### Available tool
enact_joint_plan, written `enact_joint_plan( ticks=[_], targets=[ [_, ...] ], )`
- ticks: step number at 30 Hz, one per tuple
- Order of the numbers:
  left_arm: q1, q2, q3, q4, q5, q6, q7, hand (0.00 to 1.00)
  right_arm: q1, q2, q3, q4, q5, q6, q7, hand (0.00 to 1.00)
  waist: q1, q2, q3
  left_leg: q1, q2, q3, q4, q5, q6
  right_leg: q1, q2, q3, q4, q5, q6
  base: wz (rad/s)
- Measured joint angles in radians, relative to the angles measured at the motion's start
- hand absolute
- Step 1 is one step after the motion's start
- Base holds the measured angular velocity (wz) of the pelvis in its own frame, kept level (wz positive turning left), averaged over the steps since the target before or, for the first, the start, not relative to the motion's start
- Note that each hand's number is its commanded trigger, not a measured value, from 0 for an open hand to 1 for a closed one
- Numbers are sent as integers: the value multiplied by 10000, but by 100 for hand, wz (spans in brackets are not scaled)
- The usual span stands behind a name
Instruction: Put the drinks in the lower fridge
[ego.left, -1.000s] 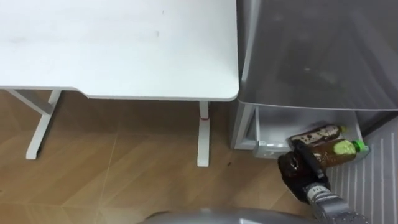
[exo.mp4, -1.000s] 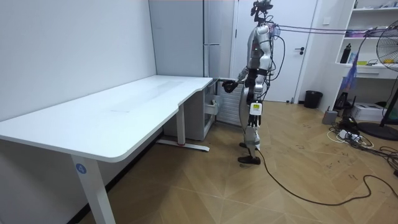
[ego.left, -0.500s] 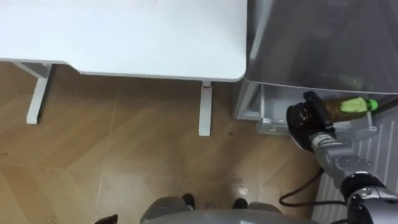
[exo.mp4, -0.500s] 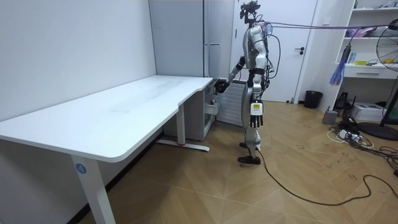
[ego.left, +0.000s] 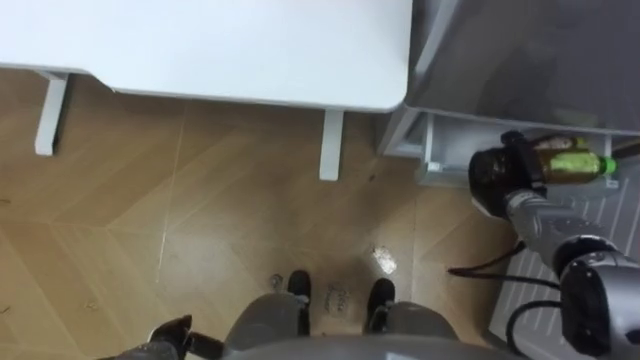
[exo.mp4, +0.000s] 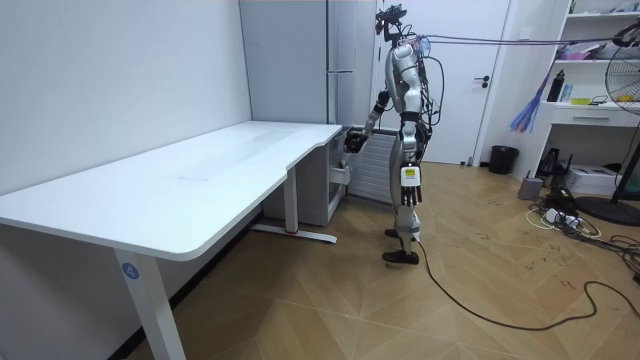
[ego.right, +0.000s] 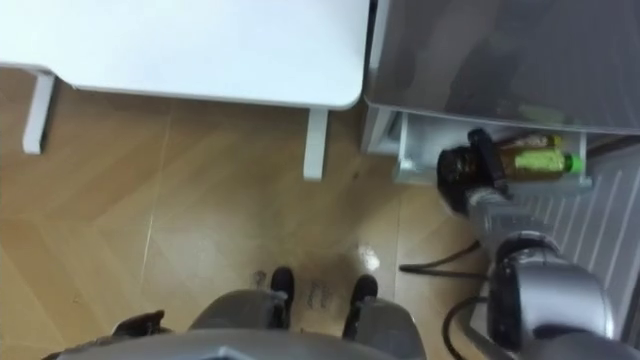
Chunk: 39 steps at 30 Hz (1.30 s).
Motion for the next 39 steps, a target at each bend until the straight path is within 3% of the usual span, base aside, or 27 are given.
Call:
enact_joint_plan(
  ticks=[7, 15, 16, 17, 18, 19, 28, 39],
  targets=[
    [-192, 169, -8, 182, -96, -5, 199, 0, -535, -281, 4, 155, -108, 206, -14, 100, 294, -322, 90, -373, 18, 135, 60, 10, 5, -524, -28, 58, 265, 1, -1, -5],
    [-196, 242, -8, 400, -497, -8, 187, 0, -1134, -379, 9, 388, -131, 316, -23, 100, 335, -350, 95, -913, 14, 131, 236, 12, 8, -989, -50, 11, 304, 22, -36, 0],
    [-199, 245, -15, 399, -503, -8, 186, 0, -1251, -429, 15, 388, -140, 333, -69, 90, 331, -347, 94, -988, -3, 131, 236, 37, 23, -1095, -77, 14, 367, 22, -36, 0],
    [-209, 241, -20, 398, -505, -8, 183, 0, -1332, -471, 22, 388, -140, 335, -124, 67, 331, -346, 94, -1022, -20, 132, 231, 67, 36, -1176, -107, 13, 436, 22, -36, 0],
    [-249, 250, -138, 398, -505, -8, 185, 0, -1379, -572, 66, 388, -154, 336, -258, 67, 333, -339, 92, -1071, -64, 132, 219, 125, 55, -1234, -160, 1, 467, 21, -35, 0],
    [-269, 265, -200, 397, -502, -9, 189, 0, -1420, -630, 65, 388, -157, 332, -332, 0, 361, -341, 93, -1098, -80, 146, 204, 135, 62, -1306, -184, 18, 519, 21, -34, 0],
    [-579, 274, -397, 398, -507, -12, 381, 0, -1571, -929, 113, 376, -429, 208, -946, 0, 579, -325, 102, -1288, -181, 196, 238, 198, 157, -1598, -351, -77, 820, 9, -15, 0],
    [-578, 275, -407, 425, -498, -12, 411, 0, -1683, -980, 38, 363, -361, -5, -1431, 0, 548, -277, 135, -1322, -183, 199, 350, 218, 172, -1606, -403, -168, 961, 5, -10, 0]
  ],
)
